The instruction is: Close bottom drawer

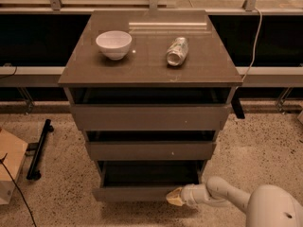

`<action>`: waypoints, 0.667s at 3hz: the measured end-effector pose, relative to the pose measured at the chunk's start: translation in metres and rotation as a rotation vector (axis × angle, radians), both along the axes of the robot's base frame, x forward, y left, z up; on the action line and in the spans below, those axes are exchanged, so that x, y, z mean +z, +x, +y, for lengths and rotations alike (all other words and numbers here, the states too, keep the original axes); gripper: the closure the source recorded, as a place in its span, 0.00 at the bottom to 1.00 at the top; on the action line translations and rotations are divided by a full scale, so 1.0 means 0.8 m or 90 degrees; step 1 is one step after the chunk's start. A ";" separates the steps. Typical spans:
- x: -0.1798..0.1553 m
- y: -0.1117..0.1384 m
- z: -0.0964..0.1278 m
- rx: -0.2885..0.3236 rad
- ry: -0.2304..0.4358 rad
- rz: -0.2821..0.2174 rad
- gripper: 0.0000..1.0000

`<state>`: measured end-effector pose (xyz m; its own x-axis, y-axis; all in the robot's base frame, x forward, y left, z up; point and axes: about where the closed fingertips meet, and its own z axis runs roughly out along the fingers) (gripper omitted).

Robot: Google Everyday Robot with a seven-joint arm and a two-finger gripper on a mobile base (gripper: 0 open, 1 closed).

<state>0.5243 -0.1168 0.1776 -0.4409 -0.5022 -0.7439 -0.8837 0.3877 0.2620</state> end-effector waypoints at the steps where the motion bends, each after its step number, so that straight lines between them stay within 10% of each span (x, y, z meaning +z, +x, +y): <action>1: -0.005 0.013 0.009 0.000 0.003 -0.015 1.00; 2: -0.016 0.047 0.023 -0.010 0.007 -0.045 1.00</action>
Offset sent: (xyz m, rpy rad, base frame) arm 0.0800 0.0277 -0.0227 0.0160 -0.1472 -0.0458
